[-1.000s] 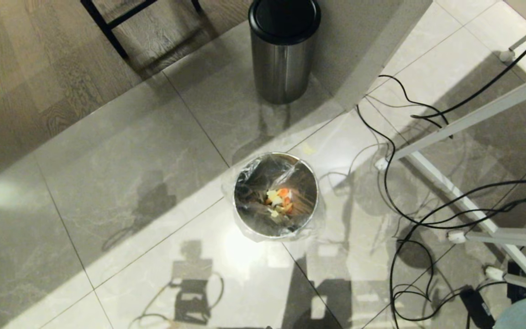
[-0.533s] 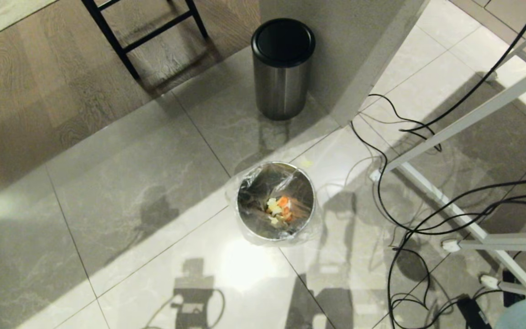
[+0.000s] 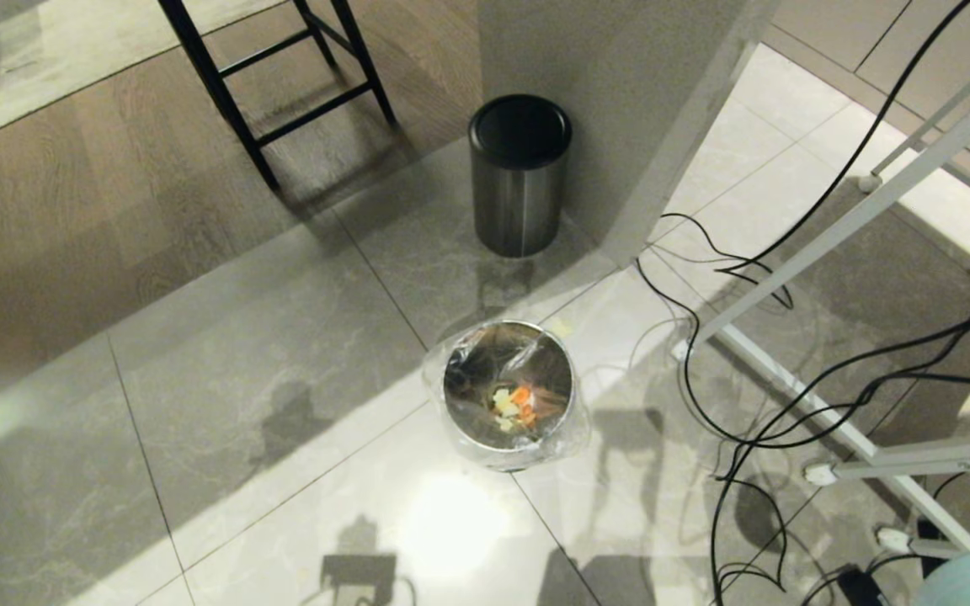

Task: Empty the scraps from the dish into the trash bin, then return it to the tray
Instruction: Put the bowl back to the table

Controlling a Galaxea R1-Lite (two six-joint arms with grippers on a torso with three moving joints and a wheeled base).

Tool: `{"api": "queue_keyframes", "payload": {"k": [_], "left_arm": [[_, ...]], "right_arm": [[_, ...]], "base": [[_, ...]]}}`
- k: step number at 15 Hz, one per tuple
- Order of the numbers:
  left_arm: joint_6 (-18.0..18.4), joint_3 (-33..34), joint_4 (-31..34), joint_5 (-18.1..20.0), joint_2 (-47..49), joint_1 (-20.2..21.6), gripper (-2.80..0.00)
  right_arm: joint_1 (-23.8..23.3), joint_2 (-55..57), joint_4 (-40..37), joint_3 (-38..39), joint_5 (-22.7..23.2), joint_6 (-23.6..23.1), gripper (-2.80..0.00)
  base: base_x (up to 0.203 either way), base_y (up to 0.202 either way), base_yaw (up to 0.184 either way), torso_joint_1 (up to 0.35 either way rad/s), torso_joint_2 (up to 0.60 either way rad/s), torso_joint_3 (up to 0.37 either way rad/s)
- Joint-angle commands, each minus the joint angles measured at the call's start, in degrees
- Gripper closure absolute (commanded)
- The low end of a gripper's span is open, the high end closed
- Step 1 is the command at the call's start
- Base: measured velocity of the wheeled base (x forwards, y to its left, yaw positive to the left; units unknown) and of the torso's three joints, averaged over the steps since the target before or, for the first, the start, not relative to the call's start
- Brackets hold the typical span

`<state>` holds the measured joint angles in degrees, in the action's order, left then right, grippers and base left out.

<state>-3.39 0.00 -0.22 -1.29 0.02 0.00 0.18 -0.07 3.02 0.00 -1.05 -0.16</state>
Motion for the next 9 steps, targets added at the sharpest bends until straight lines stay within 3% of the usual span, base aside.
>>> {"api": "queue_keyframes", "payload": {"k": [1,9], "left_arm": [[-0.04,0.0,-0.04,-0.03,0.06,-0.07,0.0],[-0.07,0.0,-0.04,-0.03,0.06,0.0,0.0]], "right_arm": [[0.08,0.07,0.05,0.0,-0.01,-0.02,0.0],[0.01,0.07,0.05,0.0,-0.01,-0.02,0.0]], "base": [[0.0,0.0,0.0,0.001,0.0,0.201],[0.0,0.0,0.0,0.001,0.0,0.209]]}}
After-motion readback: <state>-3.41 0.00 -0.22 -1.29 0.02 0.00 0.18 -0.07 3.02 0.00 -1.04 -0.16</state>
